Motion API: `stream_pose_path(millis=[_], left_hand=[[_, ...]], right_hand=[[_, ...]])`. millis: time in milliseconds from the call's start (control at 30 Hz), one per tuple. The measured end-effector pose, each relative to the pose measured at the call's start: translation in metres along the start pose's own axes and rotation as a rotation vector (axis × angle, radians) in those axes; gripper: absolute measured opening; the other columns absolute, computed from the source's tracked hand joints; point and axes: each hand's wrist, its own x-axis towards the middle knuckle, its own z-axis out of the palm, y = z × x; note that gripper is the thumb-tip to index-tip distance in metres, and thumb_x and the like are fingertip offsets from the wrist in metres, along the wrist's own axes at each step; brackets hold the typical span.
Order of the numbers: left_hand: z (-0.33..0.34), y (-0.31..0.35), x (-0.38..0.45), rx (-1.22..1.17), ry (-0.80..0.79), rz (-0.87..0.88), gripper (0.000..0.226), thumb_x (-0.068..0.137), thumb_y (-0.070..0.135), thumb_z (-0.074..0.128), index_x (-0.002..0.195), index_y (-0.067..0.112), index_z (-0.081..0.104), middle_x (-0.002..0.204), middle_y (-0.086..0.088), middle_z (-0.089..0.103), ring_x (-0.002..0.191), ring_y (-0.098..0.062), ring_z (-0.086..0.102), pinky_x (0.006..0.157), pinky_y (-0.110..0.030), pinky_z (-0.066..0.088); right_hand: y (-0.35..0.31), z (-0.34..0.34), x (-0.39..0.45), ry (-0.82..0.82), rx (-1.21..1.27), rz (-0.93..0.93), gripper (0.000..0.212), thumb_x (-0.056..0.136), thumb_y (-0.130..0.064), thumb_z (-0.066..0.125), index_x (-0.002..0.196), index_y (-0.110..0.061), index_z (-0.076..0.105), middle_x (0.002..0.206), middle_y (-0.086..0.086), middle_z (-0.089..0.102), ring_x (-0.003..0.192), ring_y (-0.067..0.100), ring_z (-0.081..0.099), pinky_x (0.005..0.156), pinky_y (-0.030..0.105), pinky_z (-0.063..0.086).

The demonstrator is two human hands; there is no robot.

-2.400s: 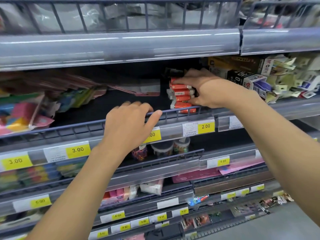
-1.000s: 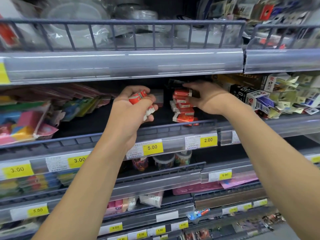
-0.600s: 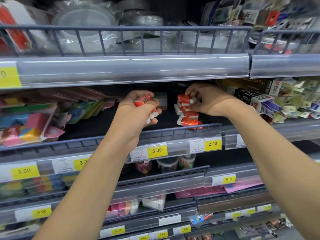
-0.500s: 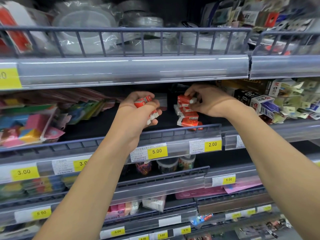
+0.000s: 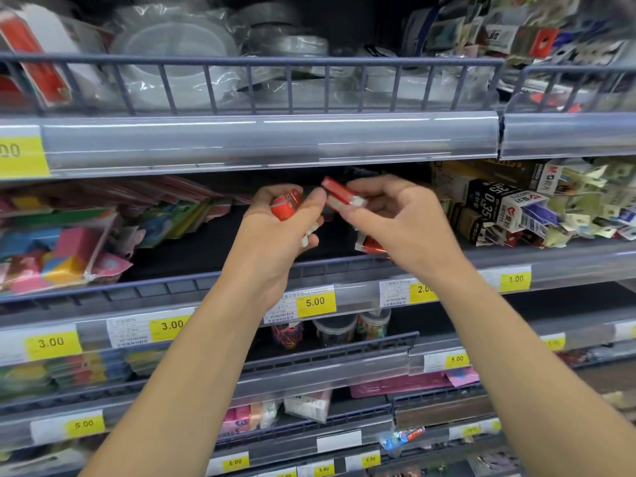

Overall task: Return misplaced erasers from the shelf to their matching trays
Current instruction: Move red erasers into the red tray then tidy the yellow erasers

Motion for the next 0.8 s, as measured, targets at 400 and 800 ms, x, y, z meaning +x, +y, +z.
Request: stream_pose_path(millis=[400, 800], left_hand=[[0.004, 0.003, -0.013, -0.117, -0.057, -0.058, 0.032, 0.088, 0.019, 0.080, 0.115, 0.016, 0.064, 0.091, 0.001, 0.080, 0.087, -0.018, 0.078, 0.067, -0.030, 0.061], [0.000, 0.010, -0.012, -0.092, -0.102, -0.091, 0.012, 0.087, 0.020, 0.076, 0.095, 0.020, 0.067, 0.073, -0.002, 0.072, 0.071, -0.015, 0.073, 0.060, -0.024, 0.057]], right_hand=[[-0.009, 0.040, -0.033, -0.023, 0.007, -0.159, 0.022, 0.089, -0.034, 0.072, 0.111, -0.031, 0.071, 0.100, -0.014, 0.061, 0.090, 0.010, 0.063, 0.073, 0.028, 0.055], [0.024, -0.040, 0.027, 0.005, -0.571, 0.179, 0.025, 0.094, -0.026, 0.066, 0.118, -0.029, 0.070, 0.113, -0.004, 0.069, 0.102, 0.019, 0.066, 0.090, 0.031, 0.054]])
